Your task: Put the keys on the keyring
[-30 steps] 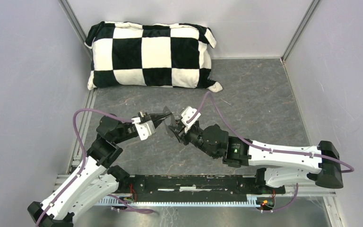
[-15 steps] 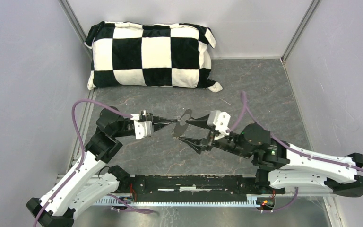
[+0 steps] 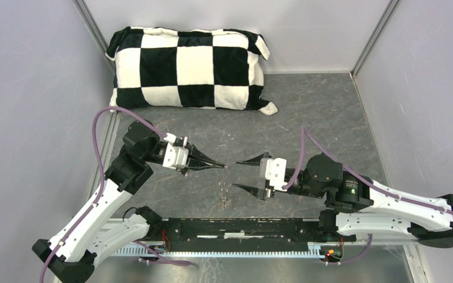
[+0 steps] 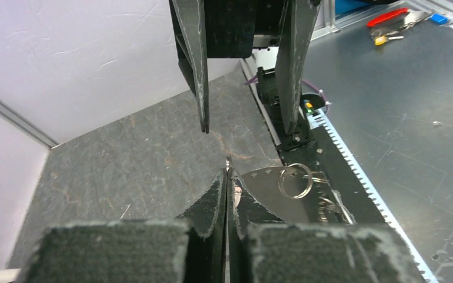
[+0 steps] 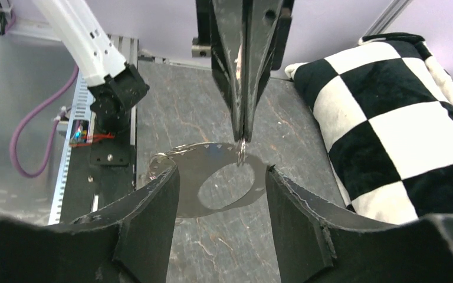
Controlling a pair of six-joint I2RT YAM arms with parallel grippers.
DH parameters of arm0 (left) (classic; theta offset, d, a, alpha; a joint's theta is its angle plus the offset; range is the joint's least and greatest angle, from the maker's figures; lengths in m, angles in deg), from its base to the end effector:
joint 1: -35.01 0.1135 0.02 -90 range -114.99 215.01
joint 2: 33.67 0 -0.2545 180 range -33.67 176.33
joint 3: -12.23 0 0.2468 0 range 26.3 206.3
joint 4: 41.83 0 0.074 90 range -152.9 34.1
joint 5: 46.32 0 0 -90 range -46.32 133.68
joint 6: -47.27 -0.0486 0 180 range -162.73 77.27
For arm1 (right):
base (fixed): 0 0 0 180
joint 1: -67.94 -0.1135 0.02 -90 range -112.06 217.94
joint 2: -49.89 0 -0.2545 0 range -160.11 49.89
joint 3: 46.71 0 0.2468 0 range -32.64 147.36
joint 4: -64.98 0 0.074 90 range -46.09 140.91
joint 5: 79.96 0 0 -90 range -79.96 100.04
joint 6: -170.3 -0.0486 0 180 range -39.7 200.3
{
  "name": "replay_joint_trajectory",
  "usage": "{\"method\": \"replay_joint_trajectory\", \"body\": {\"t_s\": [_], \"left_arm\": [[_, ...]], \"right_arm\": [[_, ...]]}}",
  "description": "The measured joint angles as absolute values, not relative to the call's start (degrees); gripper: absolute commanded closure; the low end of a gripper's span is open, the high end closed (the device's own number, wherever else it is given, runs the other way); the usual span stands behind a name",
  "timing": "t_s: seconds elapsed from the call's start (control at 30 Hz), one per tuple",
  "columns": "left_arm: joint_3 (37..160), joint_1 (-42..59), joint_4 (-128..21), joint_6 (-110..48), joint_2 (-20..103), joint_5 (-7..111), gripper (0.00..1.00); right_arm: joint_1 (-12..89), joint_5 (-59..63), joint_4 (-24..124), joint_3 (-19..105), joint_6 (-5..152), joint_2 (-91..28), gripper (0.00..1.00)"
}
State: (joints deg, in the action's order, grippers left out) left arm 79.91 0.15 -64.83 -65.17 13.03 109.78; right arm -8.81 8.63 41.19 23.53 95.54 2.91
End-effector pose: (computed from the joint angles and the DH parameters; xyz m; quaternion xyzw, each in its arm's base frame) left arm 0.1137 -0.1334 0.3838 0.6215 0.3476 -0.4530 0.5363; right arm 0.0437 0.1908 0.3959 -0.5169 0.4872 0.3674 0.6003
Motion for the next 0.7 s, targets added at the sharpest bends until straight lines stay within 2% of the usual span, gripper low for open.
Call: {"method": "replay_joint_trajectory", "body": {"t_s": [0.23,0.5,0.7], "left_arm": [[81.3,0.2,-65.3,-62.4,13.4,113.6,0.98],[81.6,0.2,-66.6,-62.2,13.9,115.6,0.98],[81.7,0.2,-66.7,-62.2,13.9,116.0,0.98]], "right_arm": [[-8.6,7.0,37.9,25.0,98.6,2.2,0.43],[-7.5,5.6,37.6,26.1,100.2,-1.3,0.59],[-5.8,3.8,37.5,28.2,100.1,-3.3,0.63]]}}
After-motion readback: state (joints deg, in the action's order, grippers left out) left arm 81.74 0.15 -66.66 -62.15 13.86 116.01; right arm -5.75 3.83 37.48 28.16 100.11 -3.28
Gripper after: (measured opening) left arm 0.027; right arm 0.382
